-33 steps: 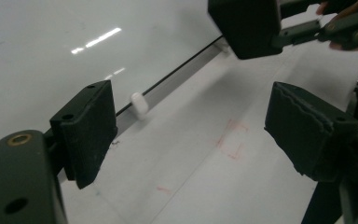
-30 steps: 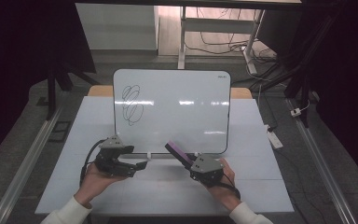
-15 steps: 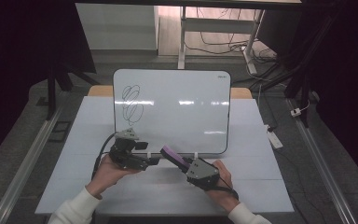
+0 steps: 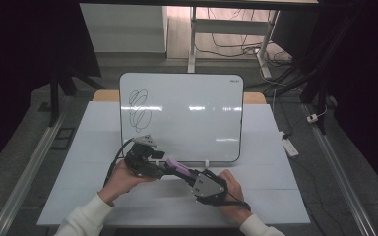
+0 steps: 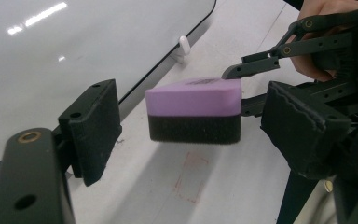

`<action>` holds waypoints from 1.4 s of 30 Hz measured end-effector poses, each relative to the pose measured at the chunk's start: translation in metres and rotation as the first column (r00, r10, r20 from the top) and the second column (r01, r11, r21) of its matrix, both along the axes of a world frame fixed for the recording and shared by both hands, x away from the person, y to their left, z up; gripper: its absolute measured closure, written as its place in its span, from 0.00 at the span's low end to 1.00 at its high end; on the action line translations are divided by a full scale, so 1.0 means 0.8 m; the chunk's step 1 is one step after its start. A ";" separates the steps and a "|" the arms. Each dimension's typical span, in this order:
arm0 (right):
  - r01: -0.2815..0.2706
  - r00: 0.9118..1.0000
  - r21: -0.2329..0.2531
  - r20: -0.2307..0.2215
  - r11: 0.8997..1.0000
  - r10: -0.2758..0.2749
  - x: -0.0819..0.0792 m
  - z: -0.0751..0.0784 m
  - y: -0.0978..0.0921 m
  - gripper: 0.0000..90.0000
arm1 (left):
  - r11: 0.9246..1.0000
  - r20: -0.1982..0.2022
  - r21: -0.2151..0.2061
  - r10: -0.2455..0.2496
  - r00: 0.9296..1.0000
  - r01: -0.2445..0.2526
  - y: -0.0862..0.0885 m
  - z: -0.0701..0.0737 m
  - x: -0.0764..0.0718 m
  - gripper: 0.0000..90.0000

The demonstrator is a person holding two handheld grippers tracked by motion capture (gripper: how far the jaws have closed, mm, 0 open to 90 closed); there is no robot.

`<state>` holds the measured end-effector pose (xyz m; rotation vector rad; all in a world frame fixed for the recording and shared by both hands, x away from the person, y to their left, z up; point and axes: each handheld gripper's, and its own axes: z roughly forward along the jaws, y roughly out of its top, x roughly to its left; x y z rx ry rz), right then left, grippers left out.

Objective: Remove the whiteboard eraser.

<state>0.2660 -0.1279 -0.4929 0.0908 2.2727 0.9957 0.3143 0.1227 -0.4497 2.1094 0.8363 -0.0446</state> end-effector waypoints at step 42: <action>-0.065 0.943 0.135 -0.316 0.989 0.105 0.037 0.014 -0.028 0.40 | 0.988 0.043 0.097 -0.125 0.991 0.120 -0.012 -0.007 -0.013 0.43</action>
